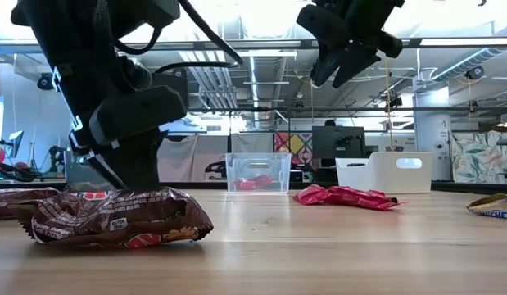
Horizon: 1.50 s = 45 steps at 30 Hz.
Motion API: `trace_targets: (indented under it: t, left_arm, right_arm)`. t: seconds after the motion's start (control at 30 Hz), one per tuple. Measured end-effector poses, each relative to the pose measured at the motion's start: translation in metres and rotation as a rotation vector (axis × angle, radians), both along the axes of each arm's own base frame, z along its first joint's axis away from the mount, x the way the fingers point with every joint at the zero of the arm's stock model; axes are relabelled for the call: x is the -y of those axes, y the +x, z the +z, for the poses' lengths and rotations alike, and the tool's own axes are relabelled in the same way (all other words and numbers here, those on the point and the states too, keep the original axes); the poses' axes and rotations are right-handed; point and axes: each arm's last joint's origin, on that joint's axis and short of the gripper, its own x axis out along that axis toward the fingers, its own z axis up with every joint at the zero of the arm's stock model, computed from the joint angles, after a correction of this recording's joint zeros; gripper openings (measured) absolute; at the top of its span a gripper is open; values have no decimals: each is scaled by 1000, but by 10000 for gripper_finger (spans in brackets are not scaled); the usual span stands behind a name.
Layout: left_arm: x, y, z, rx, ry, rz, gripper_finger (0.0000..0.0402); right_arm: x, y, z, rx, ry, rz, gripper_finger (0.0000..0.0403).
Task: Sort candy by brand, put in halloween buckets
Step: Put the light red candy into the black bin
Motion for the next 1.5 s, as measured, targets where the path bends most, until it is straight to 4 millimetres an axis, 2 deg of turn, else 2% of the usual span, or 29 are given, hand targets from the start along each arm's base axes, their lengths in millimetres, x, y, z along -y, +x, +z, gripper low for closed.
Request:
trace_targets:
  t: [0.33, 0.43, 0.53, 0.67, 0.87, 1.13, 1.33, 1.5]
  left_arm:
    - [-1, -2, 9, -9, 1, -94, 25]
    - [-1, -3, 16, 5, 5, -124, 17]
    - [-3, -3, 24, 20, 18, -152, 29]
    - [-16, -12, 41, -10, 89, -151, 38]
    - [-71, -35, 76, -128, 280, -1, 32]
    - [-167, -67, 112, -245, 420, 192, 29]
    - [-244, -98, 117, -352, 440, 357, 29]
    - [-288, -121, 103, -345, 386, 439, 29]
  right_arm:
    - [0, 0, 0, 2, 1, -2, 201]
    - [0, 0, 0, 2, 1, -3, 201]
    - [0, 0, 0, 3, 1, -3, 201]
    - [0, 0, 0, 2, 1, -3, 201]
    - [0, 0, 0, 10, 4, -8, 201]
    - [0, 1, 0, 20, 3, -9, 201]
    - [0, 1, 0, 20, -1, -9, 201]
    - [0, 1, -1, 18, -6, -10, 201]
